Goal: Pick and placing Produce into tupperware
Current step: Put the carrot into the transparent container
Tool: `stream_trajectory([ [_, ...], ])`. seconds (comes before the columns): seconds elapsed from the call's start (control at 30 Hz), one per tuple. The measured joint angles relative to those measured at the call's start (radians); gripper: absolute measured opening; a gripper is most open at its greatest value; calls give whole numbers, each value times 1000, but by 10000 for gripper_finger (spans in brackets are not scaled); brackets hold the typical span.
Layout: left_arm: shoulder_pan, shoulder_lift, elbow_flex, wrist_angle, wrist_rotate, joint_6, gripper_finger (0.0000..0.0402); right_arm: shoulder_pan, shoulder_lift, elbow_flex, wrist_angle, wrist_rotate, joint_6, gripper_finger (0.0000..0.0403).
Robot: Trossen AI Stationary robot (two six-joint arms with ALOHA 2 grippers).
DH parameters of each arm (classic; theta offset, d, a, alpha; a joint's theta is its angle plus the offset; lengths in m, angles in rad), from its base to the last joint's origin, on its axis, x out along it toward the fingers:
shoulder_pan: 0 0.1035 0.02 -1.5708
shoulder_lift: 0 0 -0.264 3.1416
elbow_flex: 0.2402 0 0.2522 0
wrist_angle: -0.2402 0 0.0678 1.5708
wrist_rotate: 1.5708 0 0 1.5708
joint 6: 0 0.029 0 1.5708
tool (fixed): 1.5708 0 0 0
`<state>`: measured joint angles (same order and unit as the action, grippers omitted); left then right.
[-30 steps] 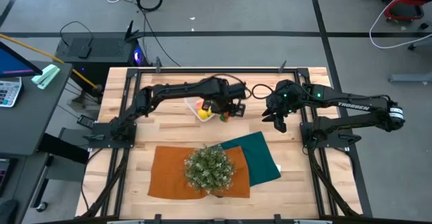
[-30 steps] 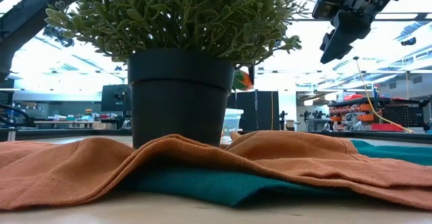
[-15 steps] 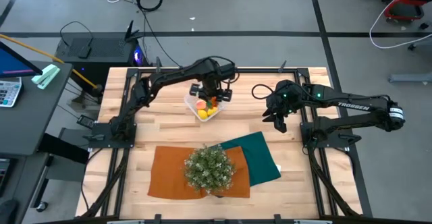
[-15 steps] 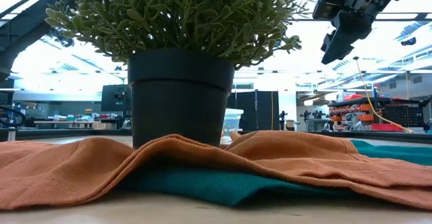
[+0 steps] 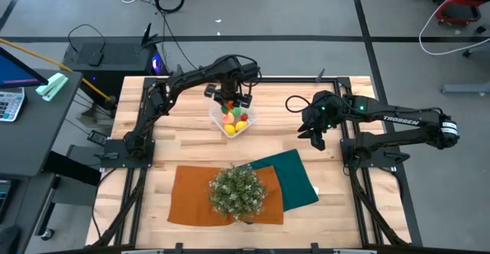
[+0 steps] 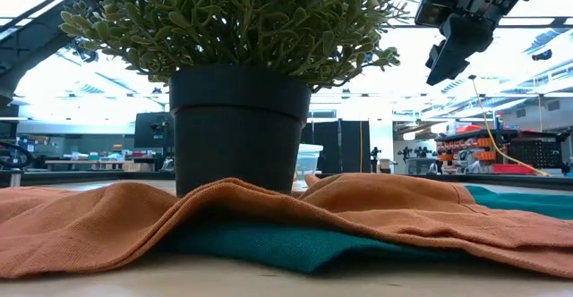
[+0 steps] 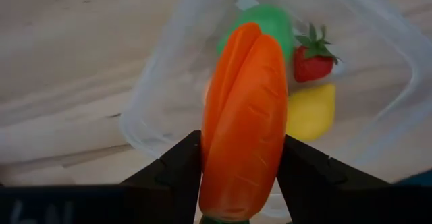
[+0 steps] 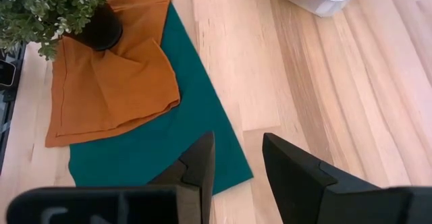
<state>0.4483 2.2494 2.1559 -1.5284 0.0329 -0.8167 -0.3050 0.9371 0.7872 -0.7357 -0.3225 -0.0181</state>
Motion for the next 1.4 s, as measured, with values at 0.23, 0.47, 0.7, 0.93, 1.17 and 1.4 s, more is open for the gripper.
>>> stream_trajectory([
  [0.23, 3, 2, -80, 39, 0, 18, 176, 0, 0, 0, 2, 0, -2, 93],
  [0.47, -23, 2, -207, 117, -6, 46, 181, 0, 0, 0, 3, 0, -1, 93],
  [0.7, -27, 2, -266, 127, -37, 70, 175, 0, 0, 0, 3, 0, -3, 93],
  [0.93, -28, 2, -283, 149, -68, 79, 191, 0, 0, 0, 4, 0, -10, 93],
  [1.17, -27, 2, -283, 186, -117, 70, 190, 0, 0, 0, 11, 0, -10, 93],
  [1.4, -27, 2, -283, 217, -143, 69, 201, 0, 0, 0, 11, 0, -6, 93],
])
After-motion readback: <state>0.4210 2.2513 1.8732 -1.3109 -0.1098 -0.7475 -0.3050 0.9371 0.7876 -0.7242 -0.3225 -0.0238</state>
